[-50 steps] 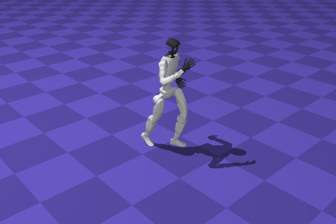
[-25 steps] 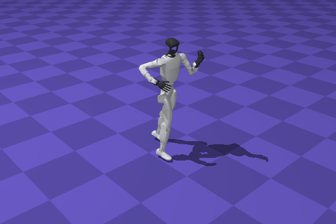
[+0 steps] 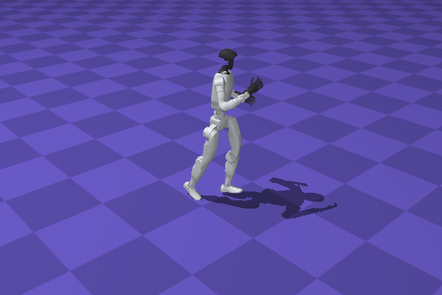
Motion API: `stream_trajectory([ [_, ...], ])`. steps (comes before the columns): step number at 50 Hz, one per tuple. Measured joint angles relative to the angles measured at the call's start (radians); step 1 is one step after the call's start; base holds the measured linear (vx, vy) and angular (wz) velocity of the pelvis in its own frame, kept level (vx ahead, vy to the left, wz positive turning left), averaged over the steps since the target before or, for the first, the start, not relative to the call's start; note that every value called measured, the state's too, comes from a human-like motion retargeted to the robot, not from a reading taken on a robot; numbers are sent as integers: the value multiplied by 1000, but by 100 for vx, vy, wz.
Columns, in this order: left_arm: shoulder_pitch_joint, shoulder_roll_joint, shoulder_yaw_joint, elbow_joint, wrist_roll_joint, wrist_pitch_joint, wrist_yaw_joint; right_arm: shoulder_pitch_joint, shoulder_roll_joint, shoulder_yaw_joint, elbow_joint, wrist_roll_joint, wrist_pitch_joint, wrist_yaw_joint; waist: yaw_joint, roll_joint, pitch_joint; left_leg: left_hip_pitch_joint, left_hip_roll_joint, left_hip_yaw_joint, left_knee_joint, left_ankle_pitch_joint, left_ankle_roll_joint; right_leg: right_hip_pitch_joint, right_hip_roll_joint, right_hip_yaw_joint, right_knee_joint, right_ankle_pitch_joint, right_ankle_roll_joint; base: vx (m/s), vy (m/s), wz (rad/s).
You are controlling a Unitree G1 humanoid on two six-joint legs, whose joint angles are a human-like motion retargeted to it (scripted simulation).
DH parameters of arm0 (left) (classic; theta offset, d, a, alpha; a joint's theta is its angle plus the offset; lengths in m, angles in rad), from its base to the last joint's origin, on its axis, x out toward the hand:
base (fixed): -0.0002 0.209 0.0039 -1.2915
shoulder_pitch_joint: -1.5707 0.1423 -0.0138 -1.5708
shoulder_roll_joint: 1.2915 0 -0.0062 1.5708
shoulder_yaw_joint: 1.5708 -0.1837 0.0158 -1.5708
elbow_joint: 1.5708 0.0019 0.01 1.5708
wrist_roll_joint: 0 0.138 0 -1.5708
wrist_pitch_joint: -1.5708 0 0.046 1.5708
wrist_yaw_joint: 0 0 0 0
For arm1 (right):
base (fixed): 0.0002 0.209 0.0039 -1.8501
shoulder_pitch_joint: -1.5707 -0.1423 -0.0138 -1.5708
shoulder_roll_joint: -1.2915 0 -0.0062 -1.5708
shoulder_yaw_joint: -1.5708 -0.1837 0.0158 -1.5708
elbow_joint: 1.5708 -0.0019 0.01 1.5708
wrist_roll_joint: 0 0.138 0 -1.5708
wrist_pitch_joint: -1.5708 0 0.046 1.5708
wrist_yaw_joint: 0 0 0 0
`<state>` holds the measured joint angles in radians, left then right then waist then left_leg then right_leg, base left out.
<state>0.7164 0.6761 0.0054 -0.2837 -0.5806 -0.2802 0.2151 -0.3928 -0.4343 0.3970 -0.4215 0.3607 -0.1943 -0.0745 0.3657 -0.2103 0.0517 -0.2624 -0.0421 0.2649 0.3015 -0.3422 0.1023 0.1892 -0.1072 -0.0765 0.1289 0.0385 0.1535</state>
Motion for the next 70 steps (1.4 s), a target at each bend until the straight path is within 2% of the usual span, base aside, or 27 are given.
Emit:
stream_trajectory([
  [3, 50, -34, 46, -108, -26, 10, -68, -23, 28, 19, -152, 149, -6, 115, -4, 128, 5, 97, 34, 28, -249, 194, -172, 151, 164, 144, -13, 123, -33, 110, -7, 94],
  [6, -2, -74, 40, -181, 17, 18, -106, -1, 101, 69, -172, 345, 47, 254, -40, 236, 4, 129, 84, 163, -270, 283, -273, 126, 258, 65, 249, 70, -88, 96, -12, 128],
  [8, -110, -104, 22, -194, 135, 29, -116, 28, 134, 93, -126, 437, 109, 361, -53, 286, 11, 151, 100, 244, -242, 220, -222, 14, 207, -86, 572, -41, -144, 79, -12, 106],
  [10, -284, -154, 3, -157, 278, 44, -100, 37, 149, 89, -42, 441, 148, 425, -53, 273, 36, 146, 62, 246, -183, 21, -61, -156, 55, -155, 940, -179, -183, 67, -12, 81],
  [13, -636, -276, -66, 24, 266, 83, 47, 76, 121, 29, 161, 210, 53, 187, -107, 208, 93, -10, 22, 144, 228, -288, 120, -405, -72, -35, 1302, -355, -173, 57, -18, 165],
  [16, -1001, -329, -118, 84, 176, 42, 224, 183, 95, -53, 389, -6, 24, -54, -183, 178, 139, -45, -38, 2, 342, -349, 146, -620, -26, 130, 1418, -404, -105, 51, -20, 248],
  [20, -1291, -284, -81, -120, 303, -5, 216, 546, -88, -228, 371, 36, -6, 61, -340, 293, 101, 93, -24, -246, 152, -206, 39, -722, 110, 203, 1295, -364, -97, 58, -8, 306],
  [23, -1403, -289, -111, -257, 269, -25, 144, 930, -202, -342, 295, 104, -21, 100, -473, 417, 33, 181, 64, -480, -28, 58, -97, -688, 127, 85, 1027, -307, -131, 58, -10, 379],
  [25, -1465, -292, -157, -331, 240, -47, 166, 1133, -203, -377, 289, 105, -24, 64, -546, 450, 7, 233, 108, -578, -171, 266, -134, -632, 114, 22, 802, -245, -122, 52, -18, 393],
  [28, -1505, -303, -186, -427, 130, -112, 225, 1299, -163, -387, 316, 82, 12, -9, -643, 395, -5, 256, 129, -329, -196, 360, -153, -513, 47, 14, 450, -121, -57, 45, -29, 380],
  [31, -1441, -282, -153, -479, 27, -151, 172, 1326, -125, -348, 367, -37, 61, -56, -683, 241, -2, 241, 97, -13, 41, 208, -23, -391, -79, 91, 173, -42, 26, 34, -41, 342],
  [33, -1334, -264, -118, -472, 65, -146, 140, 1276, -141, -284, 402, -158, 70, -93, -703, 165, 12, 126, 53, -41, 377, 65, 71, -335, -157, 95, 72, 8, 49, 21, -41, 286],
  [35, -1207, -302, -132, -437, -27, -243, 272, 1197, -161, -226, 429, -212, 59, -170, -694, 138, 31, -45, -11, -130, 747, -61, 103, -310, -212, 62, 52, 54, 48, 14, -38, 231],
  [37, -1070, -257, -127, -354, -17, -150, 231, 1164, -175, -234, 428, -163, 59, -198, -631, 152, 54, -179, 30, -115, 1097, -161, 47, -267, -211, 55, 114, -114, 8, 14, -39, 162],
  [40, -884, -202, -174, -149, 59, -9, 144, 998, -174, -213, 499, -34, 50, -289, -494, 186, 100, -380, 112, -94, 1503, -306, 57, -277, -167, 28, 288, -535, -41, 2, -33, 106],
  [42, -719, -211, -190, 4, 122, 17, 166, 786, -195, -183, 581, -18, 37, -337, -418, 209, 143, -500, 68, -108, 1616, -351, 66, -334, -153, 3, 454, -673, -75, 0, -11, 62],
  [44, -524, -218, -175, 67, 96, 8, 165, 575, -212, -188, 587, -46, 27, -359, -352, 214, 162, -569, 39, -87, 1615, -358, 73, -356, -154, -16, 536, -691, -79, 13, 5, 42],
  [47, -252, -84, -105, -9, 40, -23, 91, 363, -193, -244, 428, -15, -16, -324, -213, 167, 72, -609, 85, -3, 1461, -321, 90, -323, -158, -46, 417, -582, -62, 36, 19, 22],
  [50, -16, 90, 7, -111, 30, -43, -34, 288, -142, -256, 165, 61, -56, -201, -101, 30, -91, -588, 70, 81, 1121, -253, 124, -283, -207, -92, 186, -283, -42, 49, 40, 64],
  [52, 99, 70, 79, -126, -4, -52, -70, 232, -116, -204, 0, 57, -65, -130, -96, -29, -130, -476, 88, 148, 865, -208, 108, -218, -226, -94, 66, -58, -17, 60, 50, 105],
  [54, 133, 11, 128, -125, -61, -52, -68, 173, -97, -129, -116, 54, -56, -66, -133, -56, -137, -343, 148, 240, 643, -184, 82, -152, -221, -104, 13, 49, -7, 60, 49, 146],
  [57, -21, -36, 104, -64, -99, -32, -40, 144, -116, 0, -134, 21, -20, 6, -251, -64, -126, -167, 253, 443, 370, -170, 58, -97, -193, -163, 100, 11, -34, 56, 48, 232],
  [60, -341, -34, -72, 98, 64, 0, 24, 267, -186, 69, -6, -12, 30, 90, -382, -21, -78, -75, 335, 522, 295, -156, 11, -107, -127, -129, 426, -113, -34, 58, 48, 321],
  [62, -653, -90, -278, 283, 171, 35, 94, 384, -194, 61, 159, -66, 55, 71, -446, -4, -11, -47, 270, 396, 256, -249, -10, -161, -106, -82, 699, -214, -34, 51, 45, 344],
  [65, -1099, -249, -508, 488, 176, 62, 211, 533, -163, 23, 493, -110, 106, -131, -514, 13, 78, -98, 190, 199, 388, -460, 56, -342, -98, -2, 1153, -369, -24, 53, 32, 323],
  [67, -1307, -337, -540, 446, 132, 62, 228, 641, -131, 9, 655, 99, 169, -179, -564, 63, 120, -113, 174, 115, 443, -507, 78, -467, -51, 39, 1350, -442, -43, 64, 23, 277],
  [70, -1530, -429, -494, 246, 56, 36, 226, 829, -165, -27, 701, 594, 217, -138, -653, 192, 125, -30, 161, 37, 287, -439, 8, -654, -12, 43, 1462, -482, -77, 83, 24, 181],
])
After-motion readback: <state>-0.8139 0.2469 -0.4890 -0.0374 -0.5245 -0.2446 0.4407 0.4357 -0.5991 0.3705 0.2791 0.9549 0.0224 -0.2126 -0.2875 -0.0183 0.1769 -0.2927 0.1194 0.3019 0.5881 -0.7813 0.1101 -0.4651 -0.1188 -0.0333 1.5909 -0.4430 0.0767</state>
